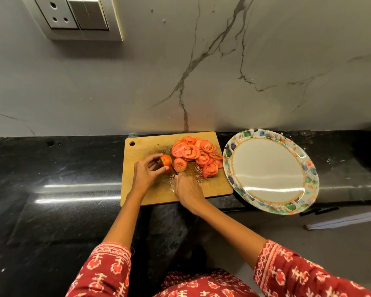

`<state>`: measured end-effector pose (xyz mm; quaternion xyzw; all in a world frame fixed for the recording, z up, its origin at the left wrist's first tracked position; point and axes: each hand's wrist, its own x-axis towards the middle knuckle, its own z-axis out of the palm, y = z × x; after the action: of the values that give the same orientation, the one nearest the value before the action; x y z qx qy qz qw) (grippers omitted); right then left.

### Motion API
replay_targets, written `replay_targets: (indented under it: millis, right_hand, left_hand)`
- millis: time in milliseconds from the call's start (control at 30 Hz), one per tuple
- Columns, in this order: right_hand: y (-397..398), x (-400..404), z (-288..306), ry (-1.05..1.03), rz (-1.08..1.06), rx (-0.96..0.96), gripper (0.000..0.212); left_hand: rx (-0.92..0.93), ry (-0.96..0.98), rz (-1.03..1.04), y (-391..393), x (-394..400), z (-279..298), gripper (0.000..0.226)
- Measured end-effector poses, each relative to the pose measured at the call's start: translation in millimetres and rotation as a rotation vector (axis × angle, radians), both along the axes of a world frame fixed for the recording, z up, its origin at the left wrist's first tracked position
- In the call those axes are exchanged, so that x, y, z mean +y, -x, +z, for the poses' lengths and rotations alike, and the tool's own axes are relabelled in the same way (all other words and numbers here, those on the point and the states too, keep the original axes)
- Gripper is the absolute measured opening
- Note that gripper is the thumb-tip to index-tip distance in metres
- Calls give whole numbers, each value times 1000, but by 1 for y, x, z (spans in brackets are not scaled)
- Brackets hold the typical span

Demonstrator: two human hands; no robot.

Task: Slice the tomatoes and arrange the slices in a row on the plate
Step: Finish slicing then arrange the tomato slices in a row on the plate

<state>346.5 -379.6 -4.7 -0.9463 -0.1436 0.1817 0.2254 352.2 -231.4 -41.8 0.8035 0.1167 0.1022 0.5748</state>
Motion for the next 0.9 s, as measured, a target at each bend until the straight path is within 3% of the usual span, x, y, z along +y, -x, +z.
replay_targets:
  millis: [400, 900]
  right_hand:
    - [-4, 7, -6, -42, -37, 79, 35]
    - [15, -1, -13, 135, 40, -49, 28]
  left_hand:
    - [-12, 18, 11, 2, -5, 0, 49]
    - [4, 57, 33, 5, -1, 3, 48]
